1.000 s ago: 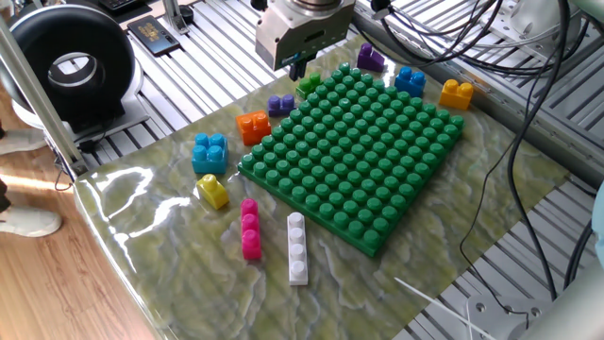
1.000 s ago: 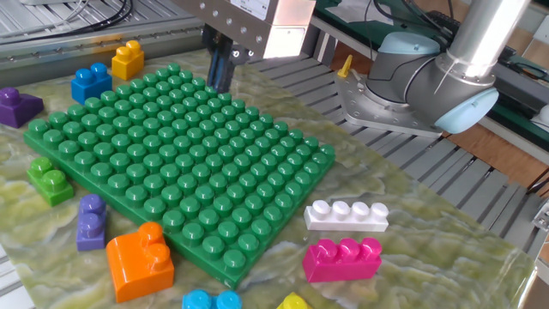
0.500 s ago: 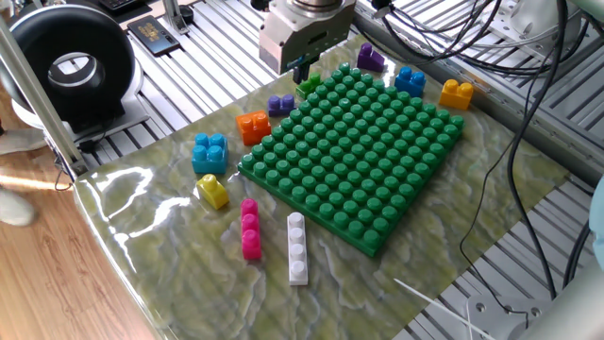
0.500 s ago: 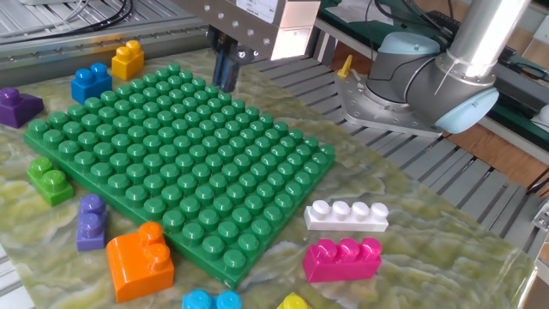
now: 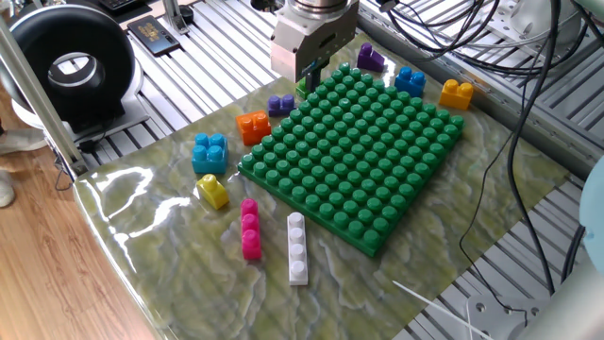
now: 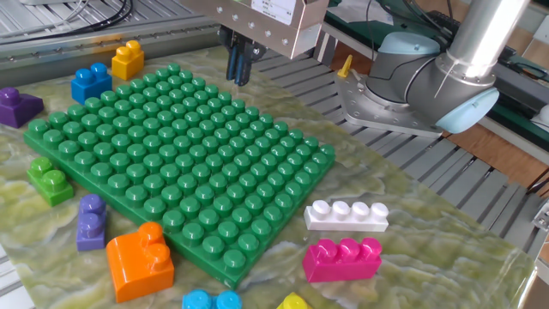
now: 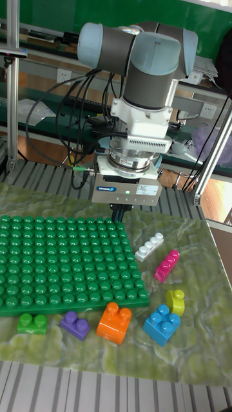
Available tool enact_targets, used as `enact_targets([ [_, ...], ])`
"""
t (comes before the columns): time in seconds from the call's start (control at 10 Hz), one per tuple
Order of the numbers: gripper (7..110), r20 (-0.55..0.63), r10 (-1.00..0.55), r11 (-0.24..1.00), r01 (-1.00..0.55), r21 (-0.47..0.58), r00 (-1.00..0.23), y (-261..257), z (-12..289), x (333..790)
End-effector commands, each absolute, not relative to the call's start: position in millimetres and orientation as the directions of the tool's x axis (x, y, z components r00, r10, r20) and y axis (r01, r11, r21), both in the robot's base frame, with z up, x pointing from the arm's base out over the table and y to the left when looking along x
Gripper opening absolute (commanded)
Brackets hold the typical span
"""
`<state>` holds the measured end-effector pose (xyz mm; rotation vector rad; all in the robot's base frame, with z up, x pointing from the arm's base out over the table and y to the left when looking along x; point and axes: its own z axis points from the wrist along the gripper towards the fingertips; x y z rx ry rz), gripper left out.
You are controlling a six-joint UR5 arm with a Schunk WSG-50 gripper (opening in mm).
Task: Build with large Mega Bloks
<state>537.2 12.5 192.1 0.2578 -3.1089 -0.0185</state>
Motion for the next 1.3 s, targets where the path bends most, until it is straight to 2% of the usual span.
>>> enact_targets([
  [0.0,7,-0.002,-0.182,0.983,-0.182,0.032,-0.983,17,193,542],
  [0.6,7,-0.049,-0.179,0.983,-0.181,0.034,-0.983,20,194,553],
  [0.8,7,-0.035,-0.245,0.969,-0.245,0.006,-0.969,13,193,551],
  [1.0,7,0.069,-0.266,0.963,-0.263,0.053,-0.961,18,194,523],
  [1.2,7,0.054,-0.299,0.949,-0.291,0.124,-0.953,35,196,521],
])
